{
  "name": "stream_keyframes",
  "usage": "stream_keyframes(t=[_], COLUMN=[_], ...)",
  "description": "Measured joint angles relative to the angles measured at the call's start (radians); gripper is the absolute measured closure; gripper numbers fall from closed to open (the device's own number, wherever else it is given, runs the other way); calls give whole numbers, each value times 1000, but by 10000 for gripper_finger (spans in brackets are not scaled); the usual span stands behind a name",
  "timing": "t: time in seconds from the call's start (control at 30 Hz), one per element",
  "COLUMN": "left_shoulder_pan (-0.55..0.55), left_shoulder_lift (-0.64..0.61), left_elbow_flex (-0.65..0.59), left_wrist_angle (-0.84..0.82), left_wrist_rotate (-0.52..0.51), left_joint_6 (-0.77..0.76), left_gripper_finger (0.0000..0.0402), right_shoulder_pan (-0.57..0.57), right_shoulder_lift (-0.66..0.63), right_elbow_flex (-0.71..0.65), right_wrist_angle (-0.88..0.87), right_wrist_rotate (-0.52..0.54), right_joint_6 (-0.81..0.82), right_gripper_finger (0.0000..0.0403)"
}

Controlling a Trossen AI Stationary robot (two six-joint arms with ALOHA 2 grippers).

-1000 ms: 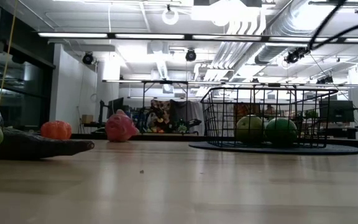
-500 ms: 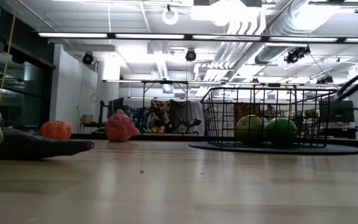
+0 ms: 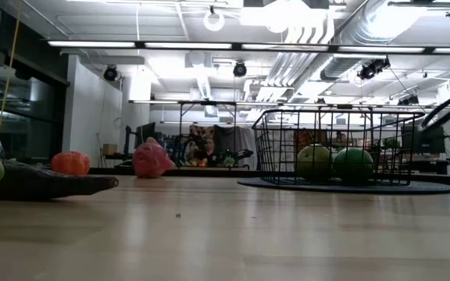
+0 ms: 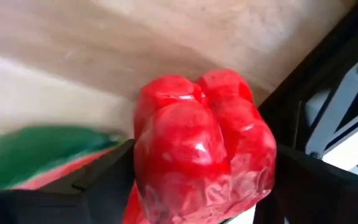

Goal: Build produce basket
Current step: Put the bell pepper into the wire basket

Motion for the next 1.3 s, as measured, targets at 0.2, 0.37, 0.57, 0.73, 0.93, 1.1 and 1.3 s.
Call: stream_keyframes(t=[0.2, 0.37, 0.57, 0.73, 0.93, 1.1, 1.3], left_shoulder_pan=[0, 0, 0, 0, 0, 0, 0], left_shoulder_lift=[0, 0, 0, 0, 0, 0, 0], left_elbow_flex=[0, 0, 0, 0, 0, 0, 0], left_wrist_angle=[0, -2, -8, -8, -8, -8, -8], left_wrist_rotate=[-6, -7, -7, -7, -7, -30, -31], left_joint_6=[0, 0, 0, -23, -25, 9, 8], left_gripper_finger=[161, 161, 161, 161, 161, 161, 161], right_shoulder_pan=[0, -20, -120, -246, -434, -575, -681], right_shoulder_lift=[0, 0, -1, -1, -1, -1, -17], right_elbow_flex=[95, 248, 442, 468, 449, 449, 449], right_wrist_angle=[-102, -255, -209, -44, 261, 562, 727], right_wrist_rotate=[-4, 3, 122, 287, 410, 460, 468], right_joint_6=[-106, -291, -594, -878, -1179, -1393, -1543], right_gripper_finger=[160, 160, 143, 141, 139, 138, 138])
